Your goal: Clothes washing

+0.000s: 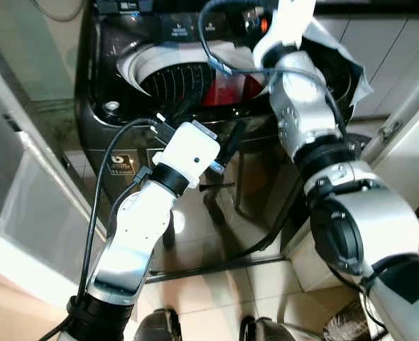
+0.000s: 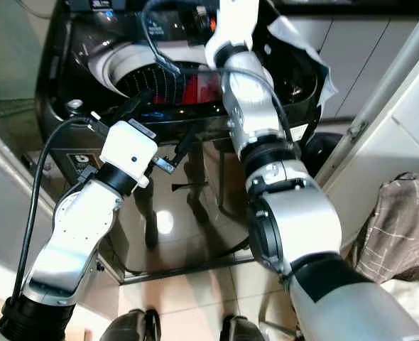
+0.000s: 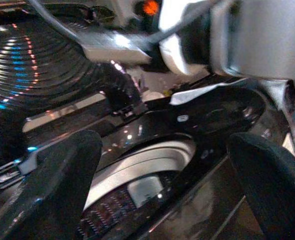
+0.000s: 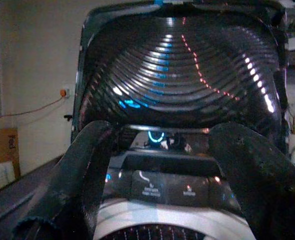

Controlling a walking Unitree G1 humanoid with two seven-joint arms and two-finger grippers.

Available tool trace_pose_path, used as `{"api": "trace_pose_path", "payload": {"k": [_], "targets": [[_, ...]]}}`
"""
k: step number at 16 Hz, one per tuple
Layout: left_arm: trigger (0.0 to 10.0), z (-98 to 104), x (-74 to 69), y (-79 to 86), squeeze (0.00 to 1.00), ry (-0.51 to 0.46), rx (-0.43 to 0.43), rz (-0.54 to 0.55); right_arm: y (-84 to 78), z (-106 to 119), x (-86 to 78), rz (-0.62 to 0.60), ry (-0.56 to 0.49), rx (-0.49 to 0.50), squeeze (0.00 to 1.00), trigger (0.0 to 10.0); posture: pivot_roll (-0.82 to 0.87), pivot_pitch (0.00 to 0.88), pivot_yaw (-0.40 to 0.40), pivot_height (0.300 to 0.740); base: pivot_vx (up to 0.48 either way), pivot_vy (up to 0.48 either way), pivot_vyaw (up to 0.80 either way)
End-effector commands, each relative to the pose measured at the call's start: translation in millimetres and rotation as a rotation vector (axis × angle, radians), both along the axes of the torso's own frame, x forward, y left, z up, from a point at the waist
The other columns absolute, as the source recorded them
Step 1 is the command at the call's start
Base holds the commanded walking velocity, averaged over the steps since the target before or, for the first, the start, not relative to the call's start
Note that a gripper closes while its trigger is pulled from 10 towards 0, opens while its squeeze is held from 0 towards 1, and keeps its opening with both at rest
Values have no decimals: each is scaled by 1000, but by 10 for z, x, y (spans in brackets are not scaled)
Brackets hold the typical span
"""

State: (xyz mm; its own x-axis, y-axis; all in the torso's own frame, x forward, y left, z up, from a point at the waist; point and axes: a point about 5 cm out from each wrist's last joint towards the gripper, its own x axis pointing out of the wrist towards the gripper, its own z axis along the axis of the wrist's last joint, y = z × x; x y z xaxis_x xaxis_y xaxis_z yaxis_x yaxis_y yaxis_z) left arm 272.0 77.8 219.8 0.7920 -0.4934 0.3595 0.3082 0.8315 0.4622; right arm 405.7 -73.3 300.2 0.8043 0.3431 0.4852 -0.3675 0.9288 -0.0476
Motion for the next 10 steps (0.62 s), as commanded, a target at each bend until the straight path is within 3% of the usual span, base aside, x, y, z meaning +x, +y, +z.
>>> {"api": "trace_pose_path", "payload": {"k": [1, 3, 5, 6, 8, 9, 10], "targets": [[10000, -27, 34, 7, 0, 12, 11, 36, -75, -115, -3, -15, 27, 41, 0, 10000, 49, 41, -26, 740, 0, 0, 0], [10000, -67, 80, 67, 0, 31, -6, 97, -313, -410, -138, -140, 37, 96, 0, 10000, 34, 41, -27, 740, 0, 0, 0], [10000, -104, 107, 154, 0, 48, -27, 154, -503, -610, -501, -189, -23, 40, 0, 10000, -1, 36, -26, 740, 0, 0, 0], [10000, -170, 141, 275, 0, 93, -84, 233, -659, -873, -685, -222, 54, 8, 0, 10000, -18, 31, -26, 740, 0, 0, 0], [10000, -498, 159, 487, 0, 242, -170, 359, -843, -1532, -919, -208, 287, -67, 0, 10000, -33, 9, -18, 740, 0, 0, 0], [10000, -563, 141, 517, 0, 263, -185, 375, -868, -1671, -987, -194, 339, -97, 0, 10000, -32, 0, -17, 740, 0, 0, 0], [10000, -586, 133, 528, 0, 271, -193, 391, -823, -1655, -1026, -161, 350, -107, 0, 10000, -26, 0, -19, 740, 0, 0, 0]]}}
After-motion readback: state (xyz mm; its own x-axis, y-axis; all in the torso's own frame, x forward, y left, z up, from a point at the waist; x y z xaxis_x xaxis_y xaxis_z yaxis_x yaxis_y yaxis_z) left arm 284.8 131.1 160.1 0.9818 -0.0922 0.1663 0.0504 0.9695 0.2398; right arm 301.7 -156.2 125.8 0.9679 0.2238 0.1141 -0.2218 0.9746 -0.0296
